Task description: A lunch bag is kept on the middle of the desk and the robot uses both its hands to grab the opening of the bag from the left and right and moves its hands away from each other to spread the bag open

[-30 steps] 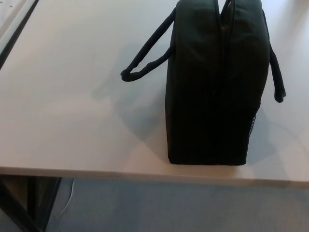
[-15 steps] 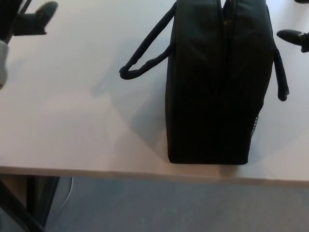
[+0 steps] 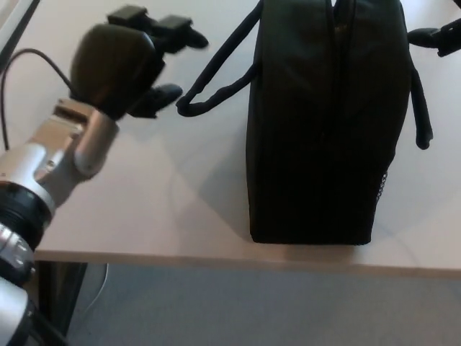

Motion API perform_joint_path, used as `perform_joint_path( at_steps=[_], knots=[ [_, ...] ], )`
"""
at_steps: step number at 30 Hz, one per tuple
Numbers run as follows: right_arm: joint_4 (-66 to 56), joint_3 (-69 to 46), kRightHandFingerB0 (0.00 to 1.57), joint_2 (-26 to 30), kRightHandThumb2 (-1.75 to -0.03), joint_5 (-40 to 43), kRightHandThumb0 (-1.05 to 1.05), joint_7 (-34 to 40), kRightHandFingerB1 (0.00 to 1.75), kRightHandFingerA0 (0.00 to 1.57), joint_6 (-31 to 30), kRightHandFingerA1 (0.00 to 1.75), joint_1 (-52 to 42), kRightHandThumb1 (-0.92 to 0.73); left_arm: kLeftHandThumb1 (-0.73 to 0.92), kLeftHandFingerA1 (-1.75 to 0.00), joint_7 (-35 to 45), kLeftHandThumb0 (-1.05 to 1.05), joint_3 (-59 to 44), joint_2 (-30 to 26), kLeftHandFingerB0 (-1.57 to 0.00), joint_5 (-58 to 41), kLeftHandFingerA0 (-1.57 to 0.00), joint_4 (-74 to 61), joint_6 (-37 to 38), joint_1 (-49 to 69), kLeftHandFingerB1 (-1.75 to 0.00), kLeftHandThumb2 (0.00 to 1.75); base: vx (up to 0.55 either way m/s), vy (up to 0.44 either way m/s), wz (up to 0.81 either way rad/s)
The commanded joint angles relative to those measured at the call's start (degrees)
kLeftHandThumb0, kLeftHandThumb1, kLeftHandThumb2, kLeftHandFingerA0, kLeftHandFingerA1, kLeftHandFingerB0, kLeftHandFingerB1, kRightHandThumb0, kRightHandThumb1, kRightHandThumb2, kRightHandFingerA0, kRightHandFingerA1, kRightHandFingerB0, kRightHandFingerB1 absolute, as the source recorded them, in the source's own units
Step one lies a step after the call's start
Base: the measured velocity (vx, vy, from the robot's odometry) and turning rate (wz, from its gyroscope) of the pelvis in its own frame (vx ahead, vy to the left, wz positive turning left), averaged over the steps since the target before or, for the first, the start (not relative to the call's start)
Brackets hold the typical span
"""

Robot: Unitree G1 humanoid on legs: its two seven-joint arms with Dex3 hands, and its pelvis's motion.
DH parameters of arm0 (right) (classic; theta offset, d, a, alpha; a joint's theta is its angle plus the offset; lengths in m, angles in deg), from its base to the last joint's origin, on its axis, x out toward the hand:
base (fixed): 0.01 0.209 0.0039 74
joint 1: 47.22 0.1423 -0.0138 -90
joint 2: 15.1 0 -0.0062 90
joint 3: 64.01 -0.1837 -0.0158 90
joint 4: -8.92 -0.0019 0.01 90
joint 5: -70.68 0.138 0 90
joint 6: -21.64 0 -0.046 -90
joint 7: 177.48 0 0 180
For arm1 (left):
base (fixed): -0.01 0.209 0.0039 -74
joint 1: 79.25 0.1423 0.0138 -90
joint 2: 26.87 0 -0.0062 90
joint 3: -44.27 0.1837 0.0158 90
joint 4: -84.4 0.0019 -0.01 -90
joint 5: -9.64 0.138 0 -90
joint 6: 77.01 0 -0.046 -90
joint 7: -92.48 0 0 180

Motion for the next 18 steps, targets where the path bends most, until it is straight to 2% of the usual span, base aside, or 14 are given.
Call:
perform_joint_path(
  at_steps=[1, 4, 5, 7, 11, 12, 15, 17, 18],
  knots=[
    [11.8, 11.8, 0.44, 1.1, -0.55, -17.3, -0.35, 16.5, 0.35, 0.51, 7.1, 0.41, 15.0, -0.49, 0.61, -0.8, -38.7, -0.23, 24.8, 7.1, -0.52, 30.4, -0.44, 7.6, 0.8, -5.6, -0.92, 0.57, 0.0, 0.0, 0.0],
    [12.5, 13.3, 0.43, 0.7, -0.55, -17.7, -0.37, 17.7, 0.34, 0.5, 6.2, 0.4, 15.0, -0.5, 0.62, -0.82, -39.5, -0.24, 26.5, 8.1, -0.5, 30.2, -0.46, 7.4, 0.4, -5.7, -0.9, 0.58, 0.0, 0.0, 0.0],
    [12.8, 13.9, 0.45, 0.6, -0.55, -17.8, -0.37, 19.3, 0.35, 0.51, 6.6, 0.41, 14.7, -0.49, 0.61, -0.83, -40.0, -0.2, 27.3, 8.9, -0.51, 30.1, -0.49, 6.7, 1.2, -6.0, -0.98, 0.57, 0.0, 0.0, 0.0],
    [13.1, 14.3, 0.45, 0.7, -0.55, -17.6, -0.38, 19.7, 0.35, 0.51, 6.9, 0.41, 14.7, -0.48, 0.62, -0.85, -40.5, -0.17, 28.1, 9.4, -0.48, 30.0, -0.48, 6.8, 1.4, -6.3, -1.01, 0.57, 0.0, 0.0, 0.0],
    [13.5, 15.8, 0.44, 0.9, -0.55, -17.7, -0.38, 20.2, 0.34, 0.5, 6.9, 0.4, 14.2, -0.49, 0.59, -0.81, -42.7, -0.2, 29.5, 10.0, -0.52, 29.6, -0.53, 5.8, 1.2, -6.7, -0.94, 0.57, 0.0, 0.0, 0.0],
    [13.5, 15.8, 0.46, 0.8, -0.55, -17.5, -0.39, 20.8, 0.35, 0.53, 6.7, 0.4, 13.8, -0.48, 0.6, -0.87, -43.5, -0.17, 29.6, 10.2, -0.57, 29.5, -0.53, 5.7, 1.1, -6.8, -0.94, 0.57, 0.0, 0.0, 0.0],
    [13.9, 16.2, 0.46, 0.9, -0.54, -17.2, -0.38, 21.8, 0.35, 0.53, 7.2, 0.41, 13.2, -0.47, 0.62, -0.86, -44.0, -0.14, 29.4, 9.9, -0.53, 28.4, -0.56, 5.5, 1.1, -7.1, -1.01, 0.58, 0.0, 0.0, 0.0],
    [14.0, 16.3, 0.46, 0.9, -0.55, -16.7, -0.4, 21.5, 0.35, 0.52, 7.2, 0.4, 12.8, -0.48, 0.62, -0.83, -44.7, -0.14, 29.5, 9.6, -0.56, 28.0, -0.58, 5.9, 1.1, -7.3, -0.99, 0.58, 0.0, 0.0, 0.0],
    [14.1, 16.3, 0.45, 0.9, -0.55, -16.4, -0.4, 21.4, 0.35, 0.52, 7.5, 0.4, 12.5, -0.48, 0.63, -0.82, -44.4, -0.14, 29.2, 8.8, -0.53, 27.5, -0.57, 6.3, 1.2, -7.6, -0.99, 0.58, 0.0, 0.0, 0.0]
  ],
)
